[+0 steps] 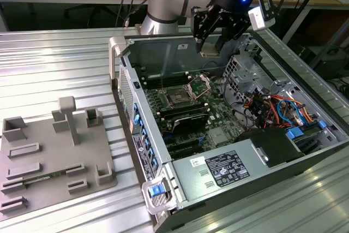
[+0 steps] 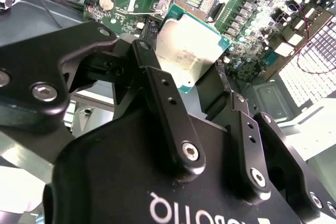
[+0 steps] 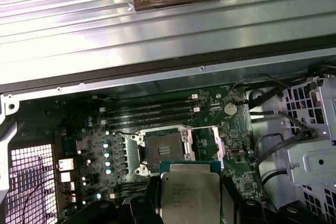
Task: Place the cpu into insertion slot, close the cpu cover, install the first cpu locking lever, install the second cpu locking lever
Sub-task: 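Place the cpu into insertion slot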
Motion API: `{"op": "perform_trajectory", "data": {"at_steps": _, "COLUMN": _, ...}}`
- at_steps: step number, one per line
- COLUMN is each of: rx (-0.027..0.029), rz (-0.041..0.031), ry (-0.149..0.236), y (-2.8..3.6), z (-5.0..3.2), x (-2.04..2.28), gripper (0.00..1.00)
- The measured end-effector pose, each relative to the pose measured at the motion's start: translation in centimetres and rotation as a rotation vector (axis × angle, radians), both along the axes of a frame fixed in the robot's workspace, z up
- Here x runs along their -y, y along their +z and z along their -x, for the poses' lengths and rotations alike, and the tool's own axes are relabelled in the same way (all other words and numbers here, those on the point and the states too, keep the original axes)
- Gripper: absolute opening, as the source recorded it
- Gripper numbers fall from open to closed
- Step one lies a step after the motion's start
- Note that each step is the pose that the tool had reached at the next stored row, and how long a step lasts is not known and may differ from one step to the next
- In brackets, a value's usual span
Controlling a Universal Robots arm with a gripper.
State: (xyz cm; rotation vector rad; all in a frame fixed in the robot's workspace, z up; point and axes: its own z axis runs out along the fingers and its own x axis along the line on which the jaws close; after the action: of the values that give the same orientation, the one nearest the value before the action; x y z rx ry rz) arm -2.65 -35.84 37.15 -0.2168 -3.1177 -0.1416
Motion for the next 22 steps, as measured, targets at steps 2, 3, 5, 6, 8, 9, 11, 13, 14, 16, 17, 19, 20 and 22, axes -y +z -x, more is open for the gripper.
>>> {"op": "perform_trajectory", "data": {"at_steps": 2, "rx": 0.0000, "rz": 0.0000, "ry": 0.000, "y": 0.00, "z": 0.00, "x": 0.00, "gripper": 0.55}}
{"op": "perform_trajectory", "data": {"at_steps": 3, "rx": 0.0000, "rz": 0.0000, "ry": 0.000, "y": 0.00, "z": 0.00, "x": 0.00, "gripper": 0.55}}
{"op": "perform_trajectory", "data": {"at_steps": 5, "rx": 0.0000, "rz": 0.0000, "ry": 0.000, "y": 0.00, "z": 0.00, "x": 0.00, "gripper": 0.55}}
{"op": "perform_trajectory", "data": {"at_steps": 6, "rx": 0.0000, "rz": 0.0000, "ry": 0.000, "y": 0.00, "z": 0.00, "x": 0.00, "gripper": 0.55}}
{"op": "perform_trajectory", "data": {"at_steps": 8, "rx": 0.0000, "rz": 0.0000, "ry": -0.002, "y": 0.00, "z": 0.00, "x": 0.00, "gripper": 0.55}}
{"op": "perform_trajectory", "data": {"at_steps": 9, "rx": 0.0001, "rz": -0.0001, "ry": -0.002, "y": 0.00, "z": 0.00, "x": 0.00, "gripper": 0.55}}
{"op": "perform_trajectory", "data": {"at_steps": 11, "rx": 0.0000, "rz": 0.0000, "ry": -0.007, "y": 0.00, "z": 0.00, "x": 0.00, "gripper": 0.55}}
{"op": "perform_trajectory", "data": {"at_steps": 13, "rx": 0.0000, "rz": 0.0001, "ry": -0.013, "y": -0.01, "z": 0.01, "x": 0.00, "gripper": 0.55}}
{"op": "perform_trajectory", "data": {"at_steps": 14, "rx": 0.0000, "rz": 0.0001, "ry": -0.016, "y": -0.01, "z": 0.01, "x": 0.00, "gripper": 0.55}}
{"op": "perform_trajectory", "data": {"at_steps": 16, "rx": 0.0000, "rz": 0.0001, "ry": -0.023, "y": -0.02, "z": 0.04, "x": 0.00, "gripper": 0.55}}
{"op": "perform_trajectory", "data": {"at_steps": 17, "rx": -0.0001, "rz": 0.0000, "ry": -0.026, "y": -0.03, "z": 0.05, "x": 0.00, "gripper": 0.55}}
{"op": "perform_trajectory", "data": {"at_steps": 19, "rx": 0.0000, "rz": 0.0000, "ry": -0.033, "y": -0.04, "z": 0.07, "x": 0.00, "gripper": 0.55}}
{"op": "perform_trajectory", "data": {"at_steps": 20, "rx": 0.0000, "rz": 0.0000, "ry": -0.037, "y": -0.04, "z": 0.08, "x": 0.00, "gripper": 0.55}}
{"op": "perform_trajectory", "data": {"at_steps": 22, "rx": 0.0000, "rz": 0.0000, "ry": -0.044, "y": -0.05, "z": 0.10, "x": 0.00, "gripper": 0.55}}
